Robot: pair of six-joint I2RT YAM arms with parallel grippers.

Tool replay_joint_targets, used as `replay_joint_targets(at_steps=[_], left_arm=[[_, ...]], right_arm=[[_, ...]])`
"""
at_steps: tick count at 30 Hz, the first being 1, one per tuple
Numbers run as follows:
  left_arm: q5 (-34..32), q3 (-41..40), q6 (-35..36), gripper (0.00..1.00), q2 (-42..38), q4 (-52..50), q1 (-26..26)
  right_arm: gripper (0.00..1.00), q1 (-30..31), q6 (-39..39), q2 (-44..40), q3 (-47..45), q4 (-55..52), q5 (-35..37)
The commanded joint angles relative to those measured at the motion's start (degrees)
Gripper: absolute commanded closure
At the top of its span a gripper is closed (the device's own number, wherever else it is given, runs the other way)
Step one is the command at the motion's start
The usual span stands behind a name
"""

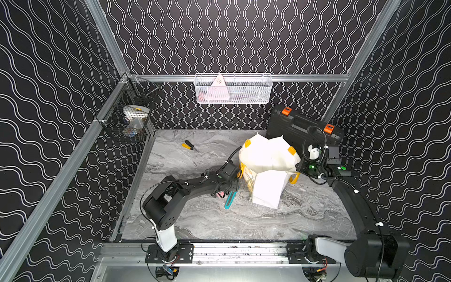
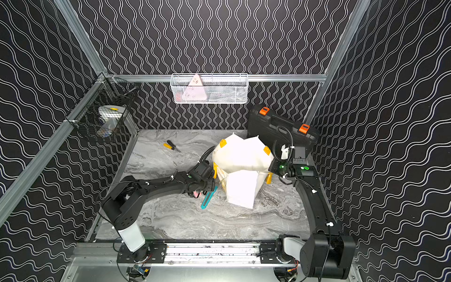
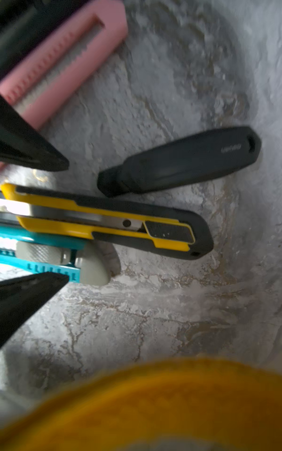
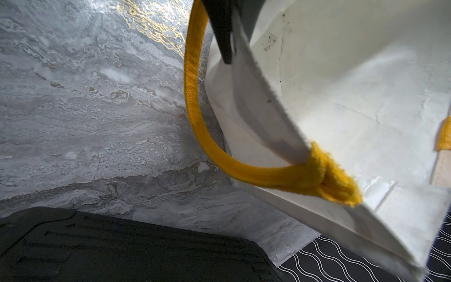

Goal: Place the art knife into the pouch
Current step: Pick up the utility knife at the center of the board.

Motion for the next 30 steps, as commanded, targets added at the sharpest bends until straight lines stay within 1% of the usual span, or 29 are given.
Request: replay_joint_targets(at_steps=[1,3,4,5,7,12,17,19,20,22,23,27,30], left_arm=[[-0.4,1.2,0.4,0.34,1.9,0.4,-0.1],[-0.5,1.5,0.3,0.42,2.6,0.3,-0.2],[-0.7,1.5,0.1,0.49,3.0,0.2,-0.1],[-1.1,1.8,0.1,0.52,3.3,-0.1,-0.1],[-2.1,1.8,-0.1,0.56,3.7,-0.7,-0.1],[-4.2,1.6,-0.5,0.56,4.0,-1.8,-0.1],[-5.9,2.1,-0.5,0.49,4.7,-3.5,0.1],[-6.0,2.2,-0.5,0.49,5.0,-3.5,0.2],[-6.0,2.3,-0.4,0.52,5.3,-3.7,0.2],[-6.3,2.2,-0.4,0.69,5.4,-3.9,0.4],[-6.3,1.8,-0.4,0.75,5.2,-3.7,0.6],[-5.7,0.3,-0.5,0.89,3.7,-3.3,1.5],[-6.2,-0.3,-0.1,0.94,2.2,-3.8,2.0]], right_arm=[[1.00,0.0,0.2,-0.3,0.1,0.5,-0.2],[1.00,0.0,0.2,-0.4,0.1,0.5,-0.4],[1.00,-0.1,0.2,-0.5,0.1,0.5,-0.5],[1.00,-0.1,0.1,-0.5,0.0,0.5,-0.5],[1.00,-0.1,0.1,-0.6,0.1,0.6,-0.6],[1.00,0.0,-0.1,-0.5,-0.1,1.1,-2.1],[1.00,0.0,-0.3,-0.6,-0.3,1.3,-2.5],[1.00,-0.1,-0.3,-0.6,-0.3,1.3,-2.2],[1.00,-0.1,-0.3,-0.6,-0.4,1.2,-1.9],[1.00,-0.1,-0.3,-0.6,-0.5,1.1,-1.5],[1.00,0.0,-0.3,-0.6,-0.5,1.0,-1.2],[1.00,-0.1,-0.3,-0.8,-0.6,1.2,-1.1],[1.00,0.0,-0.3,-0.5,-0.8,1.4,-1.3]])
